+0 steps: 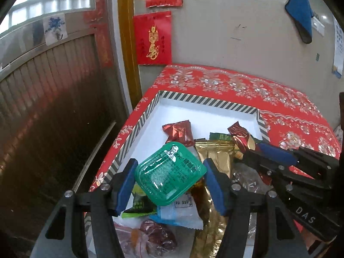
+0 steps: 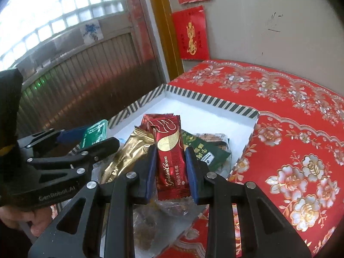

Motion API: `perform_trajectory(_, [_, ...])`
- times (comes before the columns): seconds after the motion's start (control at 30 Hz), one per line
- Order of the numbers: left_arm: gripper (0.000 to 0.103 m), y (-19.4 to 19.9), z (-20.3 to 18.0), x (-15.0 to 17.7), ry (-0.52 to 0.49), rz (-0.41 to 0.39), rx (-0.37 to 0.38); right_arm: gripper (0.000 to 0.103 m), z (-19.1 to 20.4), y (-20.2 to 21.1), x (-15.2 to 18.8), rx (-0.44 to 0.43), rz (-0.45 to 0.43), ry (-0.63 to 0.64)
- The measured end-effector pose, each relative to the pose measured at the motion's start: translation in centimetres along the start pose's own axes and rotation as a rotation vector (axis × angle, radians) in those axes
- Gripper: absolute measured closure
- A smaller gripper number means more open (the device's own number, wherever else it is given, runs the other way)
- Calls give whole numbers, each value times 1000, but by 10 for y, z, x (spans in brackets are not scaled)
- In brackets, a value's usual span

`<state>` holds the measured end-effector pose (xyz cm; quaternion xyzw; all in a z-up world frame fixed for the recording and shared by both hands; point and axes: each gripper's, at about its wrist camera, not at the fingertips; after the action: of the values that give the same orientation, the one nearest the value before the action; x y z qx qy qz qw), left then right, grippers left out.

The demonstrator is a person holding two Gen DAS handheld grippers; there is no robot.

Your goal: Organize snacks

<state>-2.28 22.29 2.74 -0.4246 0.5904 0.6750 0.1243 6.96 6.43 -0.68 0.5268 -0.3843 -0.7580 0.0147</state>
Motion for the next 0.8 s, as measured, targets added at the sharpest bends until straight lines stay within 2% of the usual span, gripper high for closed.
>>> perform_trajectory(0.1, [37, 4, -1, -1, -1, -17, -10, 75, -1, -3, 1, -33, 4, -20])
perform_trajectory(0.13, [33, 6, -2, -1, -5, -21, -15, 75, -1, -2, 1, -50, 0, -22])
perform_trajectory(0.17, [23, 7, -3, -2, -8, -28, -20, 75, 0, 2, 2, -50, -14, -17])
perform_trajectory(0.23, [17, 11, -4, -3, -11, -44, -33, 74, 1, 9, 2, -52, -46, -12])
perform_trajectory(0.3, [16, 16, -6, -4, -15, -58, -30, 74, -1, 19, 2, -70, -74, -20])
perform_trajectory(0.53, [13, 33, -27, -2, -39, -95, -26, 74, -15, 62, 7, 1, -156, -1])
perform_trajectory(0.7, [12, 46, -58, 6, -48, -149, -14, 74, -37, 100, 32, 56, -201, 32])
perform_trajectory(0.8, [11, 50, -83, 11, -64, -164, 12, 74, -50, 118, 52, 168, -197, 83])
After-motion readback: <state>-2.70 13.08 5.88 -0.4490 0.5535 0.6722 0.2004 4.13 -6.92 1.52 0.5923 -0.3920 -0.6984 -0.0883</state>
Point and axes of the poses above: each gripper's, at about its wrist camera, not at the fingertips, and y roughly against the way its jaws point, z to its left, x to its underside, and after that the axes turned 6 degrees about y, right-handed
